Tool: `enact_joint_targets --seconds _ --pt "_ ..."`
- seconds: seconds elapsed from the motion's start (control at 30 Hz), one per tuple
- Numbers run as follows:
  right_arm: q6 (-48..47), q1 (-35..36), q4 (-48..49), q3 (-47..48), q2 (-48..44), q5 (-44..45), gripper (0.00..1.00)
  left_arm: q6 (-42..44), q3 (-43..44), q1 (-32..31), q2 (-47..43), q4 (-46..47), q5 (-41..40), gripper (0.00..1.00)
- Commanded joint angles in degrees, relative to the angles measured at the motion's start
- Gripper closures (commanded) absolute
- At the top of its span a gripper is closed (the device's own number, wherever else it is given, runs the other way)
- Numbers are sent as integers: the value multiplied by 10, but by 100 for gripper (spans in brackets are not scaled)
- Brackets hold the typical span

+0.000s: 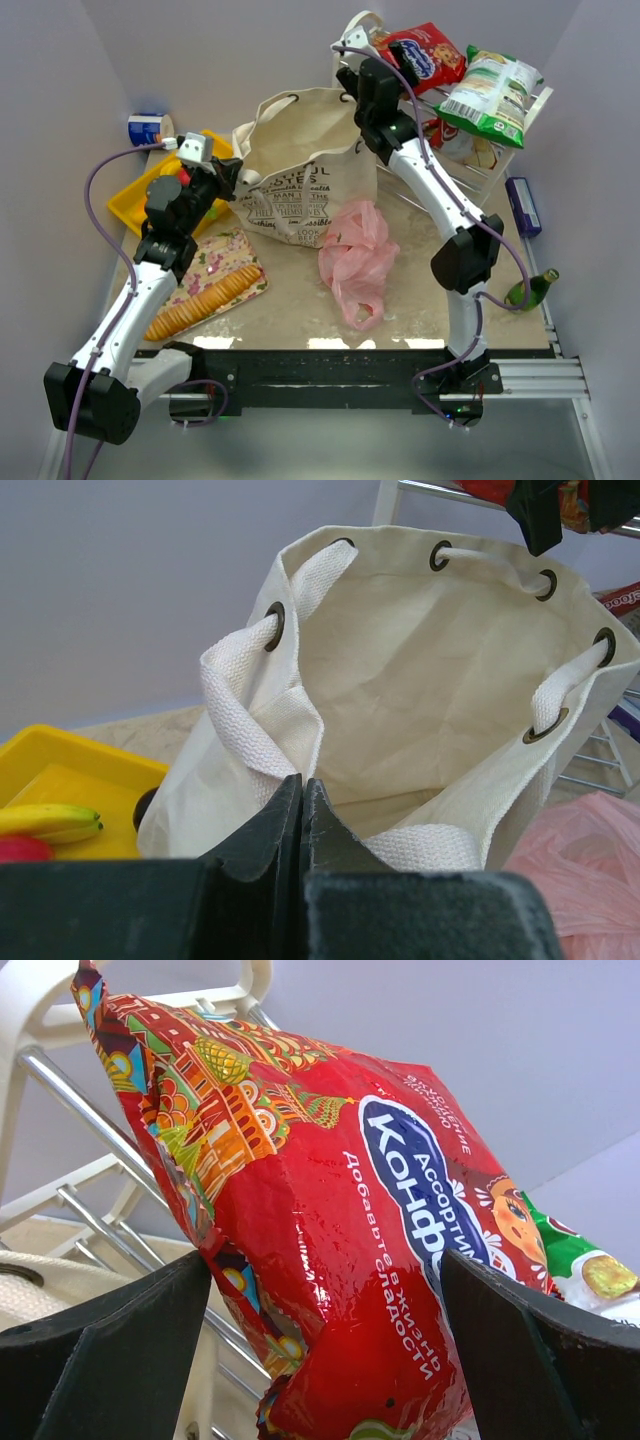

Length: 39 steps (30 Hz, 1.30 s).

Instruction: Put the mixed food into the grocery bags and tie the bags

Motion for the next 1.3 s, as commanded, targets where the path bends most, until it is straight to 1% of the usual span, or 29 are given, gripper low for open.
enact_joint_targets --seconds 0.0,0.1,0.13,0.2,0.3,0.37,0.4,0.43,0.47,0.53,0.6,0.67,0.7,0.77,0.8,0.9,0.93,0.97,1.0,1.03,1.07,1.1,1.17,1.23,1.27 --pt "-15 -27 13 8 -23 7 1 5 10 1 -7 -15 -13 100" --pt "-9 -39 10 -6 -33 -14 2 9 14 1 -1 -22 -17 100" --pt "3 -43 -9 -4 -34 -40 3 13 16 1 -1 -24 -20 100" --pt "18 -53 -26 3 -32 -54 6 16 19 2 1 -30 -28 100" --pt "45 -60 -70 10 -31 -91 14 20 18 1 -2 -31 -34 100" --pt "48 -60 -83 11 -33 -115 21 22 17 1 -6 -30 -35 100" --pt "50 -61 -87 9 -36 -119 24 22 17 2 -6 -29 -35 100" --pt "50 -61 -88 7 -38 -120 26 21 17 1 -6 -30 -35 100" --pt "51 -60 -91 9 -38 -122 32 21 17 2 -5 -30 -35 100" --pt "54 -61 -97 13 -41 -122 37 22 18 1 -2 -31 -34 100" --pt "58 -61 -99 17 -43 -121 45 21 19 2 -1 -32 -31 100" --pt "61 -61 -99 28 -45 -116 48 20 21 2 0 -32 -28 100" --pt "63 -60 -105 35 -43 -108 56 20 22 2 1 -32 -25 100" --pt "62 -59 -103 53 -41 -97 64 20 27 2 3 -36 -24 100" --pt "63 -59 -100 57 -42 -95 72 20 27 2 4 -37 -24 100" --pt "68 -57 -99 76 -43 -93 83 17 26 2 10 -36 -19 100" --pt "68 -56 -95 81 -45 -81 90 15 27 2 10 -36 -20 100" --pt "66 -48 -84 74 -54 -67 94 12 26 2 11 -35 -13 100" --pt "46 -42 -37 61 -63 -58 98 7 27 4 10 -31 -3 100" --pt "32 -38 -12 34 -73 -50 100 0 27 14 12 -30 12 100" --pt "19 -24 10 28 -85 -41 100 -3 30 18 13 -30 35 100" --pt "2 -18 36 29 -88 -31 100 -5 30 24 12 -27 38 100" --pt "5 -9 24 66 -88 -22 100 -4 26 25 12 -27 34 100" --pt "27 -4 -11 102 -89 -8 100 -3 27 25 17 -26 38 100" --pt "34 3 -18 103 -97 -1 100 0 29 25 20 -26 53 100"
